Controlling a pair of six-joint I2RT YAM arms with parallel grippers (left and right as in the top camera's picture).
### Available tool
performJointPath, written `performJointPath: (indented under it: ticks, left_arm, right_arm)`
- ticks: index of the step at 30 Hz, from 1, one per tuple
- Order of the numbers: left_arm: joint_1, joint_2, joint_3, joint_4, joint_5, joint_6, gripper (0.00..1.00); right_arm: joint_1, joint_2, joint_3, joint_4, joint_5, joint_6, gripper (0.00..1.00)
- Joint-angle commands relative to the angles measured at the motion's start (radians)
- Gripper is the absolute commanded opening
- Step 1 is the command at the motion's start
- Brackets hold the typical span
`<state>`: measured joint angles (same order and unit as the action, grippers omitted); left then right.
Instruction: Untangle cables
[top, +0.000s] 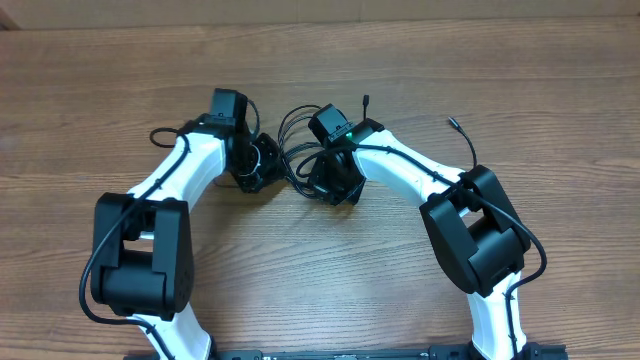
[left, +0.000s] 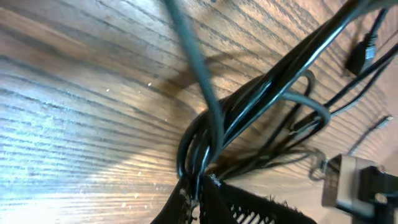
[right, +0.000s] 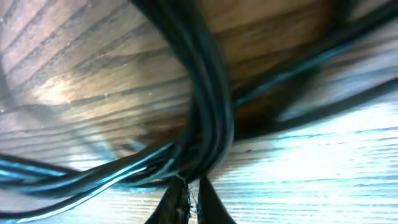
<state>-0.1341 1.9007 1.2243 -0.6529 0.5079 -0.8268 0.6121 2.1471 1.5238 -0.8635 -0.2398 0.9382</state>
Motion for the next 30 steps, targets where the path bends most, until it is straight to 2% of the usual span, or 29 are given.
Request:
performJointPath:
  ticks: [1, 5, 12, 19, 22, 27, 30]
  left_arm:
    - [0.04, 0.006, 0.029, -0.011, 0.092, 0.027, 0.04]
    - [0.098, 0.006, 0.029, -0.037, 0.122, 0.026, 0.04]
    - [0.185, 0.006, 0.029, -0.11, 0.117, 0.015, 0.04]
    - [0.219, 0.006, 0.029, -0.159, 0.116, 0.012, 0.04]
    - [0.201, 0.006, 0.028, -0.159, 0.093, 0.02, 0.04]
    - [0.134, 0.006, 0.029, -0.158, 0.005, 0.019, 0.16]
    - [0.084, 0.006, 0.03, -0.161, -0.071, 0.02, 0.29]
  right_arm:
    - [-0.003, -0.002, -0.019, -0.009, 0.095, -0.004, 0.04]
    - [-0.003, -0.002, -0.019, -0.038, 0.148, -0.008, 0.04]
    - [-0.003, -0.002, -0.019, -0.053, 0.176, -0.105, 0.04]
    - [-0.035, -0.002, -0.018, -0.099, 0.183, -0.229, 0.21]
    - [-0.07, -0.002, -0.017, -0.106, 0.085, -0.271, 0.21]
    - [-0.106, -0.002, -0.017, -0.054, -0.187, -0.399, 0.22]
    - [-0.108, -0.002, -0.017, -0.043, -0.265, -0.416, 0.22]
